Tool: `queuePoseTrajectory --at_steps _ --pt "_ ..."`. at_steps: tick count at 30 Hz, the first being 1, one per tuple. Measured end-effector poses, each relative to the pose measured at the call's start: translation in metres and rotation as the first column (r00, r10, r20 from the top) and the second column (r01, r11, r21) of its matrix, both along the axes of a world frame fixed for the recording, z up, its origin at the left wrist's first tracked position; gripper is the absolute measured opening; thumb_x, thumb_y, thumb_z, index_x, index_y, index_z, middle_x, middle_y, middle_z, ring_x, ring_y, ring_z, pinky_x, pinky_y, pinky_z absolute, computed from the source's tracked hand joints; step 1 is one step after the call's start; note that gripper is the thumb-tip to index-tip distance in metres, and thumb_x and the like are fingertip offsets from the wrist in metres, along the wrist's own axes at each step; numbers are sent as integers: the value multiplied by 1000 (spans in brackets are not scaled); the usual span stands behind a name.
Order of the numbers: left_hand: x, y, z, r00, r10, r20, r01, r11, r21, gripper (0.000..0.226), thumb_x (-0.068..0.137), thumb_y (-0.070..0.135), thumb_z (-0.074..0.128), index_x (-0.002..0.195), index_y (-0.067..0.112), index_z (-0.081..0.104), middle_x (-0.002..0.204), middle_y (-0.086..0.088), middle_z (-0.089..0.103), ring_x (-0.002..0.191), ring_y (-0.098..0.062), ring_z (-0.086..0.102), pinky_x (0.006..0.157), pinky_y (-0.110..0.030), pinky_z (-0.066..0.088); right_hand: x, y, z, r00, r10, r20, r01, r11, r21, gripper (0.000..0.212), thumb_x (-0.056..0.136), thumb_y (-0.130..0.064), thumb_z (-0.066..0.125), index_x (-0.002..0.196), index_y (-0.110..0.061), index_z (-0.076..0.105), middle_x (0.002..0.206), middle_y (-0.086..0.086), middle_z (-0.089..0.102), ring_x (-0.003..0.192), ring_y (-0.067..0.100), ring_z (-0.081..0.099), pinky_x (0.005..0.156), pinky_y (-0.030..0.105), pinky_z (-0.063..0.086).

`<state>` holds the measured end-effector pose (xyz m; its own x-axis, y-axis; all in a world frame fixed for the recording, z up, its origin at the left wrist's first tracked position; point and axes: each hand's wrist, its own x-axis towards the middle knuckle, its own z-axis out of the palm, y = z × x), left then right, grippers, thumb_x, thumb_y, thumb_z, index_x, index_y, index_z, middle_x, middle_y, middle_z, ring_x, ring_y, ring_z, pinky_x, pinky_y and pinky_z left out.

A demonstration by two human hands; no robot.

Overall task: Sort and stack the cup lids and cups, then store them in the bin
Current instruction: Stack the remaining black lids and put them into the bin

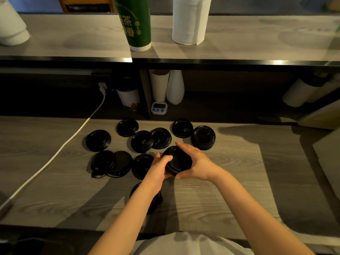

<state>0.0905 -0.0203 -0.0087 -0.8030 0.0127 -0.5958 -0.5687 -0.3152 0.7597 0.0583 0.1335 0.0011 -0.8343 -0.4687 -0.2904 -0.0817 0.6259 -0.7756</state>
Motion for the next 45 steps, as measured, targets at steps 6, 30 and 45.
queuePoseTrajectory --at_steps 6,30,45 --pt "12 -11 3 996 90 -6 -90 996 2 20 91 8 45 101 22 56 101 -7 63 94 -20 60 73 -33 49 -5 -16 -2 984 181 -8 -180 982 61 105 63 -25 86 148 -24 24 144 2 38 133 20 34 112 35 28" --pt "3 -125 12 788 613 -56 -615 787 -54 42 89 4 56 130 8 49 116 -13 60 100 -24 61 87 -39 50 -6 -114 -54 948 298 -112 -202 834 513 96 75 -54 68 149 -29 13 153 -4 22 135 28 24 104 53 32" --pt "-1 -80 6 887 460 43 -456 887 -73 59 90 10 58 142 20 32 126 -9 53 111 -24 53 98 -45 45 -5 -59 -26 954 -293 -54 264 916 -303 86 67 -24 81 141 -21 37 127 -7 41 120 5 40 96 12 35"
